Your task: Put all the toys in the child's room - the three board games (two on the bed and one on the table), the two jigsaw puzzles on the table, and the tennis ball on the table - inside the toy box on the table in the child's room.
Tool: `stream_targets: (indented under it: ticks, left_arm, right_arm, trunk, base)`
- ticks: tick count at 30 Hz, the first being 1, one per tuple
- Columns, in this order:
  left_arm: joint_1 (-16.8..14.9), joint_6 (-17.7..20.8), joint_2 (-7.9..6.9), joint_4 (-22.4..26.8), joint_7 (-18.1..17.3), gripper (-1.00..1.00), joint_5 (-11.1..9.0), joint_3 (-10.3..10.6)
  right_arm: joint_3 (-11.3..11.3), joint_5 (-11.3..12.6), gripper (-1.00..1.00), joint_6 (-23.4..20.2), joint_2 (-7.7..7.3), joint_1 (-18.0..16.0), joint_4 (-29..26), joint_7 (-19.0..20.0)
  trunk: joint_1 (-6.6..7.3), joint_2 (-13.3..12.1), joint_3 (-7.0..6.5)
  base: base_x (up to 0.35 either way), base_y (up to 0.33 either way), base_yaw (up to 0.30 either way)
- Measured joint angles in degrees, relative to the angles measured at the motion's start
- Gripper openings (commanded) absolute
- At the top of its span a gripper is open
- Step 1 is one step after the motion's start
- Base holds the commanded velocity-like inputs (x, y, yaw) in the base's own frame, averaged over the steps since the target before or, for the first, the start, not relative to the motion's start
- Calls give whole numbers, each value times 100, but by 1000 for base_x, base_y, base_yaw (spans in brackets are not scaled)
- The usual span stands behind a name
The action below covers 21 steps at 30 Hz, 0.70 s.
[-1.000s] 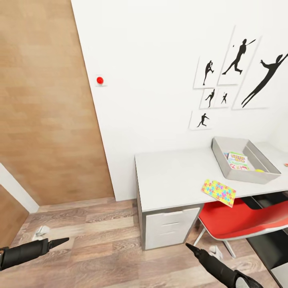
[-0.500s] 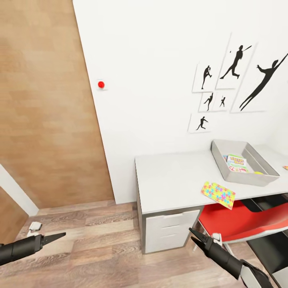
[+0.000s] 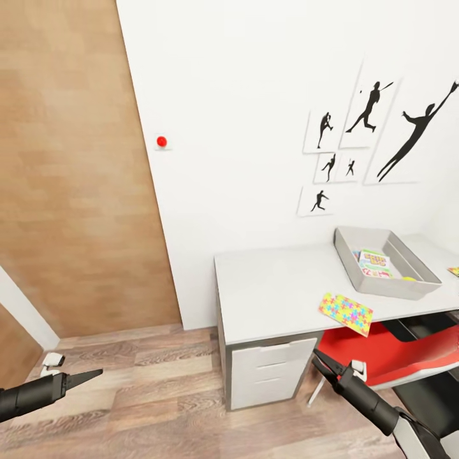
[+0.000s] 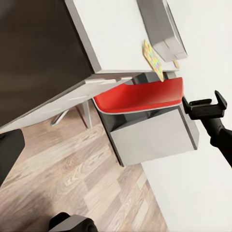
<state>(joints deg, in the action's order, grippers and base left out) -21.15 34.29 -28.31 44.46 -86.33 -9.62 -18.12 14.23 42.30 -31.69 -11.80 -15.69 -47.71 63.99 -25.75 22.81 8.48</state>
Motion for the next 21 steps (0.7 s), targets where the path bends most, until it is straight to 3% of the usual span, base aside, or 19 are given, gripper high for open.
stream_targets:
  ticks: [21]
  left_arm:
    - [0, 0, -31, 0, 5, 100, 6, -6]
  right_arm:
    - [-24, -32, 100, 41, 69, 0, -12, 18]
  trunk:
    - [0, 0, -197]
  base:
    - [0, 0, -64]
